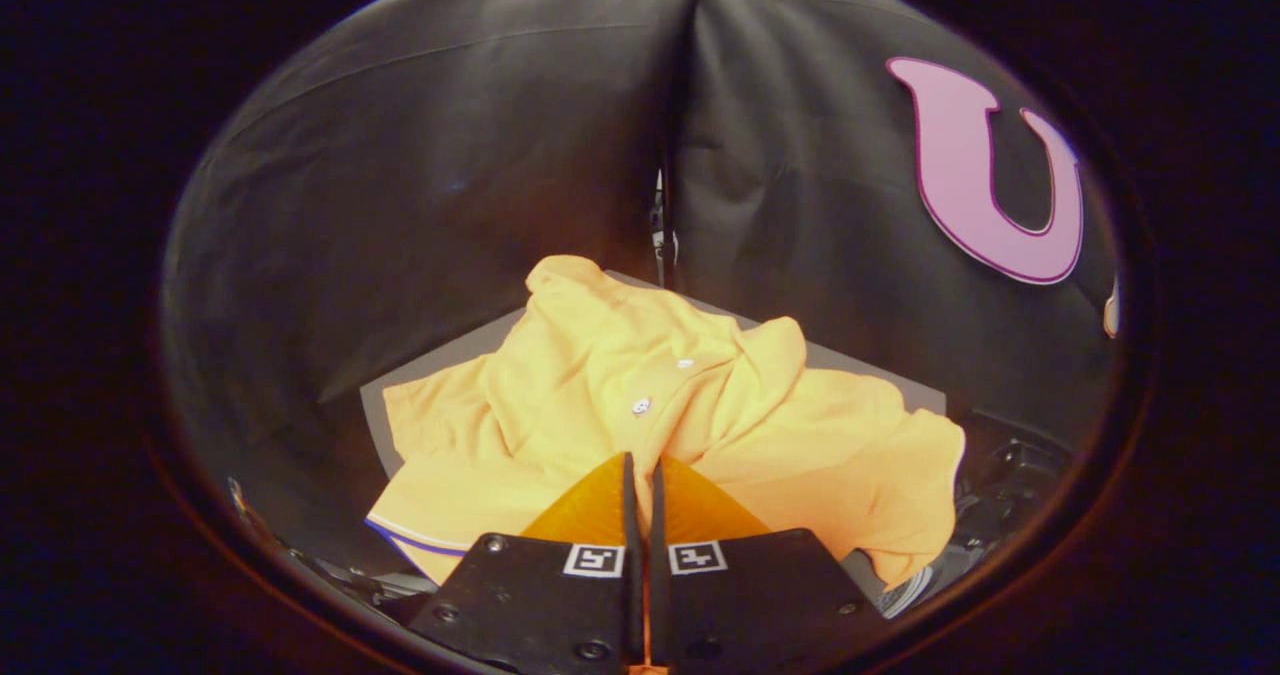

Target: Put the clothes into the washing machine and then close the washing machine lid.

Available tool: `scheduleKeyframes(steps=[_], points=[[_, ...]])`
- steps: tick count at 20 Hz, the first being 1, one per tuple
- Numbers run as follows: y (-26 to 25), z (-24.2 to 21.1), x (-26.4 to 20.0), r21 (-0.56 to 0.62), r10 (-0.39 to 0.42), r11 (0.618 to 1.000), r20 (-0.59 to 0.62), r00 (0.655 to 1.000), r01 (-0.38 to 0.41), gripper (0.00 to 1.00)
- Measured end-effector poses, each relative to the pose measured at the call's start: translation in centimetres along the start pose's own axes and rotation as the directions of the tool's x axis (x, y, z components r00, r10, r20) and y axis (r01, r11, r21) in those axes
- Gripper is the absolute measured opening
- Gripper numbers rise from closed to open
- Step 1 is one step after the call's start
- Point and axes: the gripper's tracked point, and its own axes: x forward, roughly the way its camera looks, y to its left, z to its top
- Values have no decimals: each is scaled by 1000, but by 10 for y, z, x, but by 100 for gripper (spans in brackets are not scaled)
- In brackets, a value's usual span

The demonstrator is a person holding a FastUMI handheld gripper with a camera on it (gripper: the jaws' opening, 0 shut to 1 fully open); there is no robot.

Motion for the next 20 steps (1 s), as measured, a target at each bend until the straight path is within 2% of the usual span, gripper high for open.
scheduleKeyframes(steps=[4, 7, 10, 14, 17, 20], points=[[-52, -5, -39, 68, -66, 996, 34, 997, 63, 2], [-101, -4, -83, 110, -173, 980, 78, 982, 164, 2], [-157, -5, -126, 145, -304, 947, 122, 945, 287, 2], [-222, -27, -168, 212, -435, 890, 125, 892, 404, 2], [-259, -40, -184, 247, -503, 851, 122, 856, 464, 2], [-283, -46, -192, 252, -543, 827, 126, 830, 503, 2]])
